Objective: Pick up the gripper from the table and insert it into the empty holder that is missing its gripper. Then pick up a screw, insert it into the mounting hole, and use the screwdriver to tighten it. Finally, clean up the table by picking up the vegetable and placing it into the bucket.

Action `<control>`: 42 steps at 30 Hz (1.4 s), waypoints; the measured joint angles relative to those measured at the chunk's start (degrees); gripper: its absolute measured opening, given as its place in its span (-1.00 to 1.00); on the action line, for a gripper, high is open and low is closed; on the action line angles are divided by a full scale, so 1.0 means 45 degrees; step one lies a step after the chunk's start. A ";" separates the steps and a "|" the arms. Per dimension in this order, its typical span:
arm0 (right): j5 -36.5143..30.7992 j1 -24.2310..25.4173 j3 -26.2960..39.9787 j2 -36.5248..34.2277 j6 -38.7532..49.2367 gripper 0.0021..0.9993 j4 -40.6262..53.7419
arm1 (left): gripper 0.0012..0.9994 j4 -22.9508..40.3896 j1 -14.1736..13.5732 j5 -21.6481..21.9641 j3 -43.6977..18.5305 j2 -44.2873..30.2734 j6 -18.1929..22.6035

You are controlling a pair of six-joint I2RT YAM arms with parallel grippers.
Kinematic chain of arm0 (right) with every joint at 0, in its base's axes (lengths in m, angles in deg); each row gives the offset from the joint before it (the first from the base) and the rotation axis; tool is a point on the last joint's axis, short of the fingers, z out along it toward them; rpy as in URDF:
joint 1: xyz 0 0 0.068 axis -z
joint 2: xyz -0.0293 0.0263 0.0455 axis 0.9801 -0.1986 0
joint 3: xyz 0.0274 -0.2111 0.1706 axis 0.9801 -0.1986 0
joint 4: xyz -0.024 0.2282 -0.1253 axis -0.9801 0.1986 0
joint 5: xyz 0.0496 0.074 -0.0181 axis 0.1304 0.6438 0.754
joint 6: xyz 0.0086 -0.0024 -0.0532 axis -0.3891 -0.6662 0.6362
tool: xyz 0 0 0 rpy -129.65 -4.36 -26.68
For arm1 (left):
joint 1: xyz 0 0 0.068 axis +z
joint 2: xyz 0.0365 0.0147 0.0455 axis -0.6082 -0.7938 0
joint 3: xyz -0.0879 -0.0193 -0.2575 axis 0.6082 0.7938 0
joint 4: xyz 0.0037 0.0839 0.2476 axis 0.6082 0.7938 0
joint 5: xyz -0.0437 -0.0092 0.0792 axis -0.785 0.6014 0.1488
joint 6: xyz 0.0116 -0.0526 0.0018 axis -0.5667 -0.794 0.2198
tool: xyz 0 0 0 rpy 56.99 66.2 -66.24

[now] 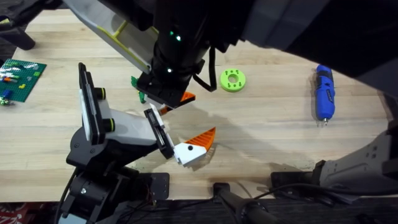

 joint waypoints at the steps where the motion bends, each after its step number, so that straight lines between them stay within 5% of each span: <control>1: 0.0003 0.0000 0.0000 0.0000 0.0000 -0.99 -0.0002 | 0.97 -0.0004 0.0000 0.0003 0.0000 0.0000 -0.0039; 42: -0.0581 0.0000 0.0000 0.0087 -0.0017 -0.99 -0.0027 | 0.97 -0.0014 0.0000 0.0039 0.0000 0.0000 -0.0047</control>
